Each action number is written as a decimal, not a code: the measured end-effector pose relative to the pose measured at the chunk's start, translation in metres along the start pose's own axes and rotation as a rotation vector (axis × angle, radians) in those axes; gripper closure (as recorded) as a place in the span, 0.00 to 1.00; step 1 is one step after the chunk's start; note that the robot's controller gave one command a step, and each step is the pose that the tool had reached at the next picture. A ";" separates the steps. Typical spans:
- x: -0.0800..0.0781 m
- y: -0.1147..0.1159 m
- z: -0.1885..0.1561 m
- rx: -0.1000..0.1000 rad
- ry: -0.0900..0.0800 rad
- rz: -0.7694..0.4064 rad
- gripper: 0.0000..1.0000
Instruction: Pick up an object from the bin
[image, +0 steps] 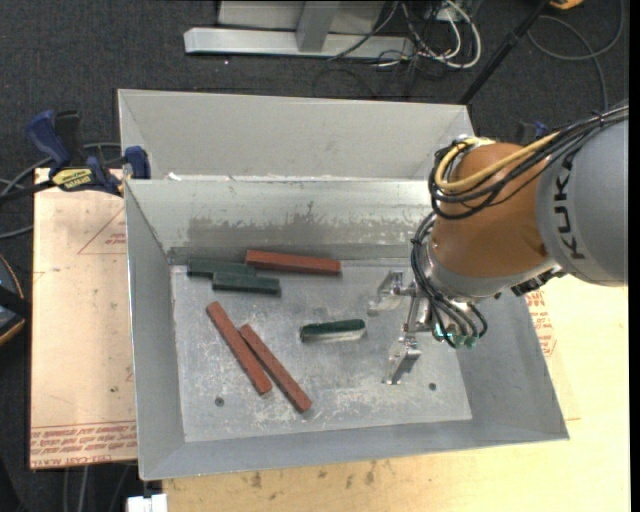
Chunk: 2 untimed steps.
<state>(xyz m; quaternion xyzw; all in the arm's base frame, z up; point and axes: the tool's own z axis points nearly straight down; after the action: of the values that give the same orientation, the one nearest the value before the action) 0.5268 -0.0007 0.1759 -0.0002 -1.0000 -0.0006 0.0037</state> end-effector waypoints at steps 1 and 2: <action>-0.002 0.000 -0.004 0.000 -0.008 0.000 0.00; -0.084 0.013 0.092 0.000 -0.011 0.005 1.00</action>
Offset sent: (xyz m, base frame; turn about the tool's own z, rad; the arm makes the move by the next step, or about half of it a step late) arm 0.0824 0.0124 -0.0922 0.0065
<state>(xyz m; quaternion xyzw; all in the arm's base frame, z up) 0.6098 0.0127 0.0836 -0.0028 -1.0000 -0.0008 -0.0016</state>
